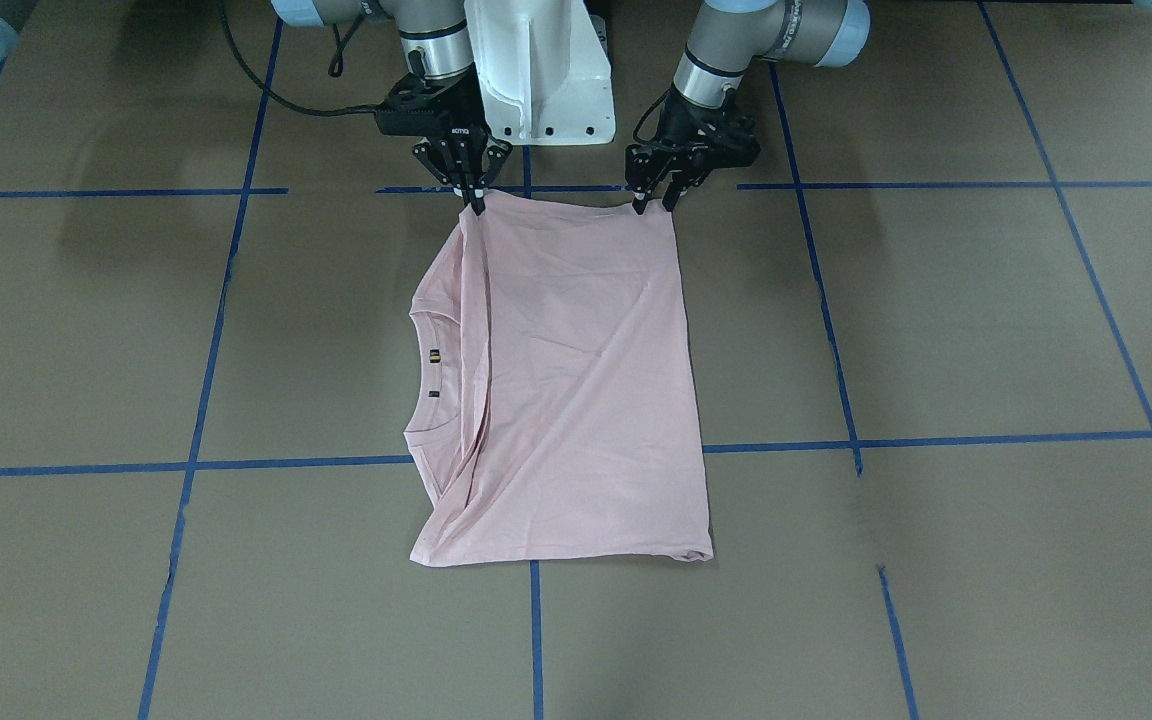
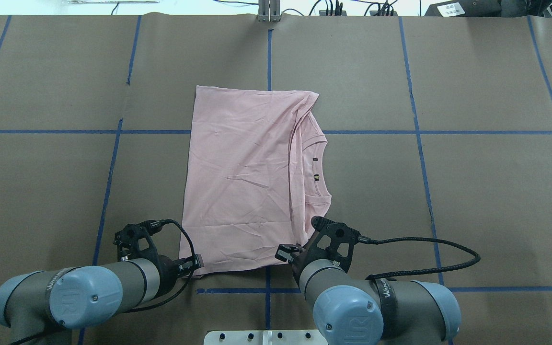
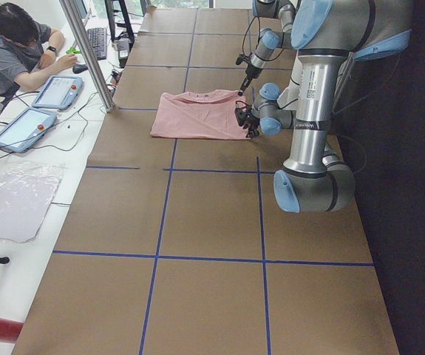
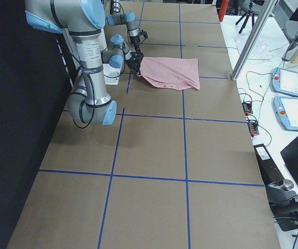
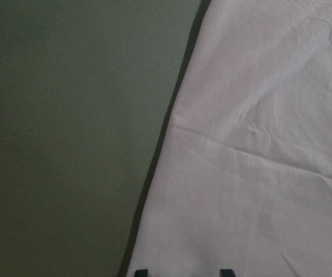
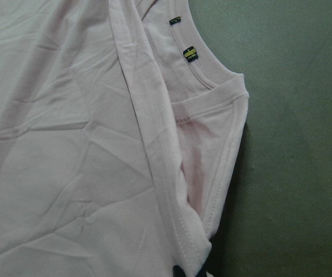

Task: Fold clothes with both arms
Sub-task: 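Grasp the near edge of the shirt with both grippers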

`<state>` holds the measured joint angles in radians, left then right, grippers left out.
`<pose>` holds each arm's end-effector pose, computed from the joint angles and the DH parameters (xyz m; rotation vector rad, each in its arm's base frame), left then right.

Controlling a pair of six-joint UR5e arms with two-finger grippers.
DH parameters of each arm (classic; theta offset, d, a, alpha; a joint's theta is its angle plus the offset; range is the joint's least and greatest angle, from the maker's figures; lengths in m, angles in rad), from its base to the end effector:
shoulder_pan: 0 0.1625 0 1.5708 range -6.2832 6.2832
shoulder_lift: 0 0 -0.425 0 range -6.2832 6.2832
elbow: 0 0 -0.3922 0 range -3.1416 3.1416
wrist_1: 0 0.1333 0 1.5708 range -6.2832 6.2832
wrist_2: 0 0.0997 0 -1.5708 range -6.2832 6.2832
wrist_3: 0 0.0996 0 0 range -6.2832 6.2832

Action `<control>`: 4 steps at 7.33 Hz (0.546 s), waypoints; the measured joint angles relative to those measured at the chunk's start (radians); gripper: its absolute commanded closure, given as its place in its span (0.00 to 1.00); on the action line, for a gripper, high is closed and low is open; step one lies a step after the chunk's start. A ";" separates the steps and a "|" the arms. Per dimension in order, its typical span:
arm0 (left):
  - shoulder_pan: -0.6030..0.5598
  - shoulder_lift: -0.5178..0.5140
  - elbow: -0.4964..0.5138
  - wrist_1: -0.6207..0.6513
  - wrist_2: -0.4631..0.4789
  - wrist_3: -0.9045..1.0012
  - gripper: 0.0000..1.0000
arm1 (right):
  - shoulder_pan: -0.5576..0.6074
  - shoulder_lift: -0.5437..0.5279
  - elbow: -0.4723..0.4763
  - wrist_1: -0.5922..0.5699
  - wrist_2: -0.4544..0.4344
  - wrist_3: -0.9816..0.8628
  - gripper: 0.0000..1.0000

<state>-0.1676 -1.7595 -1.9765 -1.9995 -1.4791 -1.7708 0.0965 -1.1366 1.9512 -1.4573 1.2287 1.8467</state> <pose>0.5099 -0.2307 0.3268 0.0674 1.0305 -0.3815 -0.5640 -0.2221 0.2392 0.2360 -0.9534 0.5010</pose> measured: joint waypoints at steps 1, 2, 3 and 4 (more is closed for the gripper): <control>0.000 0.001 -0.016 0.041 -0.003 0.005 0.42 | -0.001 0.000 0.000 0.000 0.000 0.000 1.00; 0.001 0.001 -0.024 0.067 -0.005 0.011 0.42 | -0.001 0.000 0.000 0.000 0.000 0.000 1.00; 0.005 0.000 -0.024 0.078 -0.006 0.014 0.42 | -0.001 0.000 0.000 0.000 0.000 0.000 1.00; 0.013 -0.002 -0.019 0.082 -0.007 0.015 0.44 | -0.001 -0.001 0.000 0.000 0.000 0.000 1.00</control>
<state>-0.1542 -1.7613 -1.9960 -1.9173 -1.4857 -1.7556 0.0952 -1.1373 1.9512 -1.4573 1.2287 1.8465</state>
